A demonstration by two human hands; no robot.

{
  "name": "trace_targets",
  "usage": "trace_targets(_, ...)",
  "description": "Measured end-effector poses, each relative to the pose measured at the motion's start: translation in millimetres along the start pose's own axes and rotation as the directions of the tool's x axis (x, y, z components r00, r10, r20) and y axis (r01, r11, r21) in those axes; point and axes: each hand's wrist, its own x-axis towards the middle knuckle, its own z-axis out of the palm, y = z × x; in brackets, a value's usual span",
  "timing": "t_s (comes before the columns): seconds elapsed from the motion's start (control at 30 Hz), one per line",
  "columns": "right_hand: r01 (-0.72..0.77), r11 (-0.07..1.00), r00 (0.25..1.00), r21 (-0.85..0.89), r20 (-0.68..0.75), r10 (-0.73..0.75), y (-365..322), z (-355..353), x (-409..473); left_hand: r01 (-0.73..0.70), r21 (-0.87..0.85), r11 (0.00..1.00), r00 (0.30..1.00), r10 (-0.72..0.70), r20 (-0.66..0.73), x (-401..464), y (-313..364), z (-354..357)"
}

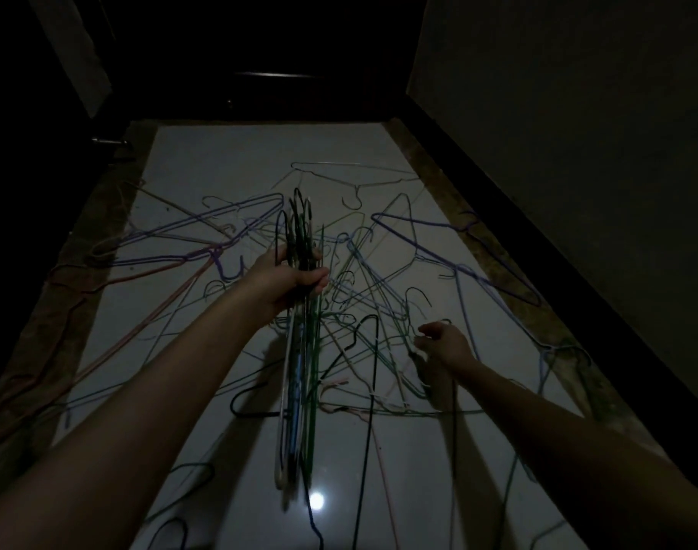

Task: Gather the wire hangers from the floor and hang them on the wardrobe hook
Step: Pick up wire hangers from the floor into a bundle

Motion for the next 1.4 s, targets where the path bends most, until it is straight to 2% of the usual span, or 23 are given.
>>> trace_targets(0.2,-0.027,1.0,0.996,-0.014,-0.08,0.026,1.9,14.6,2.0,-0.002,0.021,1.0,1.0,0.002,-0.012,6.9,-5.7,-7.5)
trace_targets(0.3,0.016,1.0,0.996,-0.014,-0.086,-0.017,-3.2,10.9,0.6,0.01,0.041,0.999,0.999,-0.009,-0.042,8.4,-7.0,-9.8)
trace_targets(0.43,0.068,0.987,0.997,0.146,0.036,-0.074,-18.9,-5.8,-7.6,0.023,0.031,0.999,0.999,-0.022,-0.048,7.9,-5.1,-9.4)
trace_targets(0.63,0.147,0.983,0.978,0.111,0.134,-0.162,-42.1,-31.3,-18.7,0.006,0.058,0.998,1.0,-0.004,-0.028,0.2,8.1,-2.8)
trace_targets(0.83,0.179,0.98,0.932,0.086,0.305,-0.197,-73.1,-57.6,-36.0,-0.027,0.055,0.998,0.999,0.025,0.037,-15.2,27.5,-4.0)
trace_targets(1.03,0.144,0.989,0.91,0.01,0.392,-0.137,-88.5,-57.0,-45.1,-0.055,0.062,0.997,0.998,0.054,0.021,-30.3,44.5,-21.6)
trace_targets(1.2,0.119,0.993,0.925,-0.019,0.366,-0.104,-96.2,-50.5,-48.6,-0.05,0.065,0.997,0.998,0.052,-0.02,-36.6,51.3,-37.2)
trace_targets(1.4,0.141,0.976,0.944,0.166,0.274,-0.183,-122.6,-51.8,-50.7,-0.05,0.048,0.998,0.998,0.051,-0.027,-36.4,50.9,-39.2)
